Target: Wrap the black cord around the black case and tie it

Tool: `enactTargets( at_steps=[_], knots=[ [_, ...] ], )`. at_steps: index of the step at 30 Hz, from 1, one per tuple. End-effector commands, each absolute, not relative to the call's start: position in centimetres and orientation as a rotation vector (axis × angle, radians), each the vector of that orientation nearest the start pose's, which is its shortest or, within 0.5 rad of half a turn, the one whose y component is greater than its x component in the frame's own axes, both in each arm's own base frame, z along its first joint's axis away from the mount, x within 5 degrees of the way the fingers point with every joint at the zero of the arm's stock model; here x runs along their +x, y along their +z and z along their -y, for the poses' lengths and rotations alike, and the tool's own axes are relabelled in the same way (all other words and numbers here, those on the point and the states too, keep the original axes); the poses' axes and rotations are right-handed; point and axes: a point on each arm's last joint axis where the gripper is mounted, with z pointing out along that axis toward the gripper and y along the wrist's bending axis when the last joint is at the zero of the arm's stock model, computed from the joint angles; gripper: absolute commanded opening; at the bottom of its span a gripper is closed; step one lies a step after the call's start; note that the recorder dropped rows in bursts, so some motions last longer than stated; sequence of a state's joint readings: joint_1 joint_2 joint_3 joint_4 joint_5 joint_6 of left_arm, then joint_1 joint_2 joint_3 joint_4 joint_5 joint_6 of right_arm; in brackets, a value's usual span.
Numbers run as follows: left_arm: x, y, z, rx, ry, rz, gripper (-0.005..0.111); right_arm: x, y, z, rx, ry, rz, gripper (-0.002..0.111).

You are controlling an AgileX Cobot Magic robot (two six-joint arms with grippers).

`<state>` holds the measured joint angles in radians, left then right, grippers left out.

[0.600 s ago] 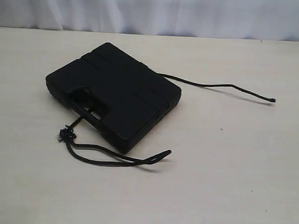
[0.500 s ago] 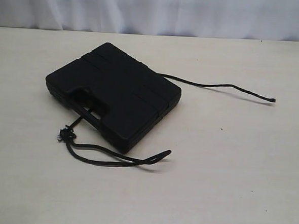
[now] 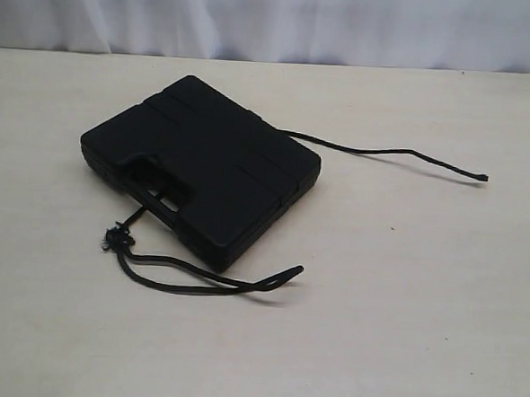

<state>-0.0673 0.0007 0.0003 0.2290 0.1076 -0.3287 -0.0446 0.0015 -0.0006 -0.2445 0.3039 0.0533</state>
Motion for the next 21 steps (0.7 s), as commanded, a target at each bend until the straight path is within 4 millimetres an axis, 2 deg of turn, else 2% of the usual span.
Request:
enactTargets(
  at_steps=[1, 4, 6, 8, 10, 13, 17, 19, 21],
  knots=[
    [5.2, 23.4, 0.5, -0.147, -0.355, -1.246, 0.000, 5.6, 20.3, 0.3, 0.038, -0.044, -1.593, 0.004],
    [4.3, 25.3, 0.6, -0.109, -0.389, -1.017, 0.000, 5.6, 21.7, 0.3, 0.147, 0.088, -1.436, 0.004],
    [3.5, 26.3, 0.6, -0.086, -0.405, -0.881, 0.000, 5.5, 22.0, 0.4, 0.323, 0.271, -1.374, 0.004],
    [2.9, 27.0, 0.6, -0.069, -0.420, -0.777, 0.000, 5.5, 22.0, 0.6, 0.474, 0.427, -1.344, 0.004],
    [2.3, 27.6, 0.6, -0.061, -0.451, -0.688, 0.000, 5.5, 22.1, 0.8, 0.550, 0.494, -1.299, 0.004],
    [1.6, 28.5, 0.6, -0.044, -0.452, -0.605, 0.000, 5.1, 23.0, 1.6, 0.712, 0.626, -1.114, 0.004],
    [0.8, 33.1, 0.1, -0.073, -0.417, -0.503, 0.000, 4.7, 23.9, 2.2, 0.888, 0.907, -0.865, 0.004],
    [1.7, 35.8, 0.0, -0.068, -0.328, -0.521, 0.000, 4.4, 24.6, 2.2, 0.871, 0.982, -0.774, 0.004],
    [3.8, 38.6, 0.1, -0.056, -0.259, -0.596, 0.000, 4.0, 25.3, 2.1, 0.787, 0.979, -0.719, 0.004]
  ],
)
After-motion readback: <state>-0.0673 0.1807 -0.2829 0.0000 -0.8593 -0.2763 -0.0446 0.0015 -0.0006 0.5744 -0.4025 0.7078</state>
